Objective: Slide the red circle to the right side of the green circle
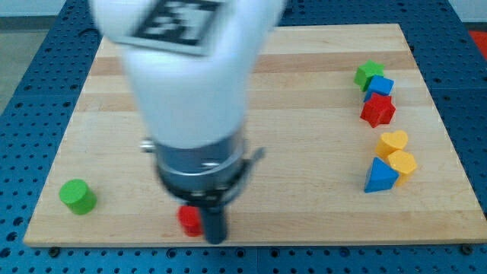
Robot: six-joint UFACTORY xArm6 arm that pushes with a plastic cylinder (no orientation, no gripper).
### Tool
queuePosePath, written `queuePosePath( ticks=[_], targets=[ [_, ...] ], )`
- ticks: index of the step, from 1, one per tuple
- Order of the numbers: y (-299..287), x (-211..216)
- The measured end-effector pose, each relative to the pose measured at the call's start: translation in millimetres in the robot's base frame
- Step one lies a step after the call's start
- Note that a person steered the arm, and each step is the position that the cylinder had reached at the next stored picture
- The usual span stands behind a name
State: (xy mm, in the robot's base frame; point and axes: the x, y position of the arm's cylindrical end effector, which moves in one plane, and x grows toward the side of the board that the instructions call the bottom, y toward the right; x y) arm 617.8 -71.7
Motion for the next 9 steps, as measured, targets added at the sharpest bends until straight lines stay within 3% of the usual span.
queuePosePath(
  ticks=[1,4,7,9],
  targets=[
    [-53.0,-0.2],
    [0.4,-19.1],
    [-88.5,-34.6],
    [-104.6,-53.4]
  ],
)
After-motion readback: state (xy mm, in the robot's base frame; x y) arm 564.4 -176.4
